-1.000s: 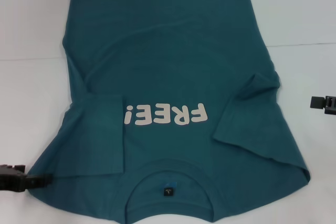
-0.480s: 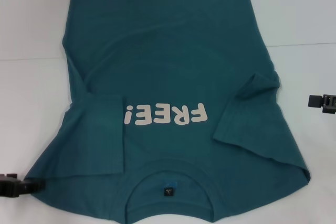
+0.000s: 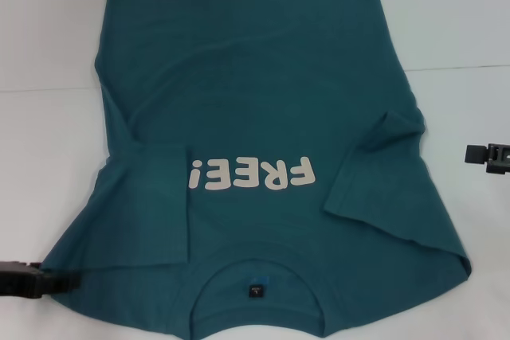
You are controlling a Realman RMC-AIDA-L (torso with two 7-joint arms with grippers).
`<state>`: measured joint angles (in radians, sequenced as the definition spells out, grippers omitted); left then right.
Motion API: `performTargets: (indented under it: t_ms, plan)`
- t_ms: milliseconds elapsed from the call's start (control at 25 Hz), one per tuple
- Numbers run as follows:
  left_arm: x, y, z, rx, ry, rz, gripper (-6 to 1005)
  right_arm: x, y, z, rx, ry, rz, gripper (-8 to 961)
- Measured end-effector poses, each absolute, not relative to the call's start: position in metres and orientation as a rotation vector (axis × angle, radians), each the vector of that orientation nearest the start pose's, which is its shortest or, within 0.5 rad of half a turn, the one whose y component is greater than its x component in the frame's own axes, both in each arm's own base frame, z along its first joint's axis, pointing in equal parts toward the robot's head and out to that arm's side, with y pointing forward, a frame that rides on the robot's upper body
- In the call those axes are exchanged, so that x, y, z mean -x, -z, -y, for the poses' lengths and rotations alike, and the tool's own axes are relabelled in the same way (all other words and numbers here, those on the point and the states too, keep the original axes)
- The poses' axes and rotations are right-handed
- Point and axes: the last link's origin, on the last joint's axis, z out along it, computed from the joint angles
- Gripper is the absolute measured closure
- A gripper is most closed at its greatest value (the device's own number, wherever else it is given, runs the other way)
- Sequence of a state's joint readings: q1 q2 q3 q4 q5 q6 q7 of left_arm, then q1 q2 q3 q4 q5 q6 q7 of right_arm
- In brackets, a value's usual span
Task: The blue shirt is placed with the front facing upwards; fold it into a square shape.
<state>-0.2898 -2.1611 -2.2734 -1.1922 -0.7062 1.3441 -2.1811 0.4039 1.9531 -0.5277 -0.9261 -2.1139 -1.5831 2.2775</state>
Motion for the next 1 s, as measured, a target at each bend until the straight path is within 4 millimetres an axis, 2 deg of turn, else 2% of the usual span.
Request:
performTargets:
  t_ms: [400,600,1000]
  plan:
    - [0.322,-0.035,-0.308,2.269,0.035,1.328,391,-0.324,-0.115,-0.321,2.108,-0.661,-1.632,112]
    - [0.32,-0.037,-0.308,2.265,0.045,1.323,637,-0.323,-0.116,-0.32,2.109,-0.666,-1.662,110]
    - [0.319,-0.035,-0.308,2.263,0.06,1.361,961,-0.323,-0.137,-0.318,2.074,-0.588,-1.809,107]
